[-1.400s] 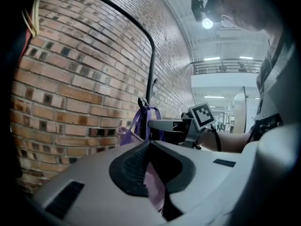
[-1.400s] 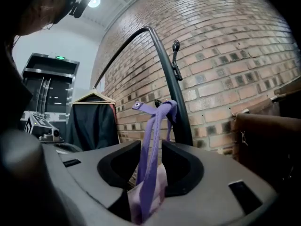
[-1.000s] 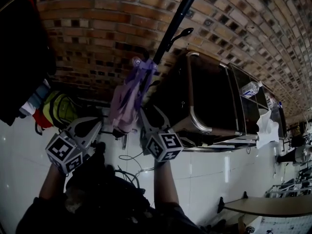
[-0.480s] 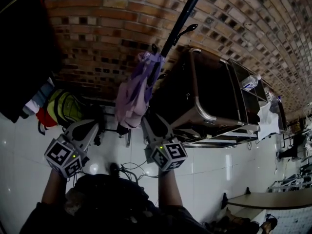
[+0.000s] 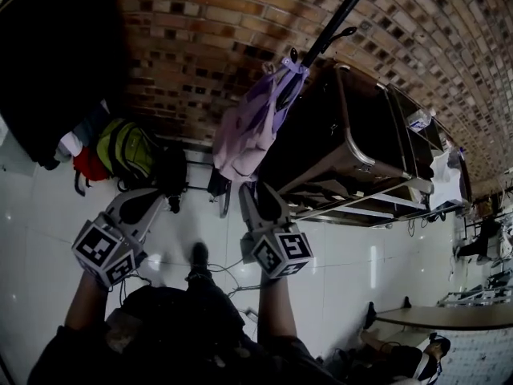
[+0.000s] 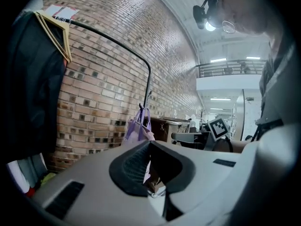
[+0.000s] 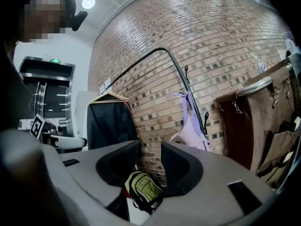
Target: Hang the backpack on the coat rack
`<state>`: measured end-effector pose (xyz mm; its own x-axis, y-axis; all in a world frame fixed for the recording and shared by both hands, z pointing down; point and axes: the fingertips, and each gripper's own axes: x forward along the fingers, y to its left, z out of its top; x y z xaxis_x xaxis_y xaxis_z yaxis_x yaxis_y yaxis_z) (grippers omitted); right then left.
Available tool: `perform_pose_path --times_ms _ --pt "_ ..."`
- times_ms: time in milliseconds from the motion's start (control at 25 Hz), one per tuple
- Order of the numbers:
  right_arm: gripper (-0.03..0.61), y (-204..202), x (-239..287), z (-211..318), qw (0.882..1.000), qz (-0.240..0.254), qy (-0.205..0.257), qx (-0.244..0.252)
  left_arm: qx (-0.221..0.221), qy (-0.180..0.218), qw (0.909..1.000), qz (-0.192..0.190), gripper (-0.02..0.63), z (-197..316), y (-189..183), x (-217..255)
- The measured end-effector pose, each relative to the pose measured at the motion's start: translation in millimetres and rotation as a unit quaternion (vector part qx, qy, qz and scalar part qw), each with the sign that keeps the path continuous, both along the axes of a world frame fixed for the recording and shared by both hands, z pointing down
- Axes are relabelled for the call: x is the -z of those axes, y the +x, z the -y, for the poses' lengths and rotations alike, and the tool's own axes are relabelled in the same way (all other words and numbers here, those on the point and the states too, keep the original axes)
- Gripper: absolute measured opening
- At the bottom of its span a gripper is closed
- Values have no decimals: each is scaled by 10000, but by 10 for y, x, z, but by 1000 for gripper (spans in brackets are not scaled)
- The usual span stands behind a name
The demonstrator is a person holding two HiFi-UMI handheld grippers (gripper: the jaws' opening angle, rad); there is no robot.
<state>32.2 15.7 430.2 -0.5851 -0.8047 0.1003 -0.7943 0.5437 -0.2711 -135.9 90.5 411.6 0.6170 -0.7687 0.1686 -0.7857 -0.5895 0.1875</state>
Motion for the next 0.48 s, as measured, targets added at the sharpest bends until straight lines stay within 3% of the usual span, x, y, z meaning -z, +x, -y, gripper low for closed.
perform_pose_path --times_ms 280,480 --pt "25 -199 67 -948 9993 161 111 -321 -185 6 9998 2 12 -843 -215 -26" --pt "15 -290 181 -1607 9957 -274 638 -610 -363 -20 9993 -38 12 -1418 -290 -47"
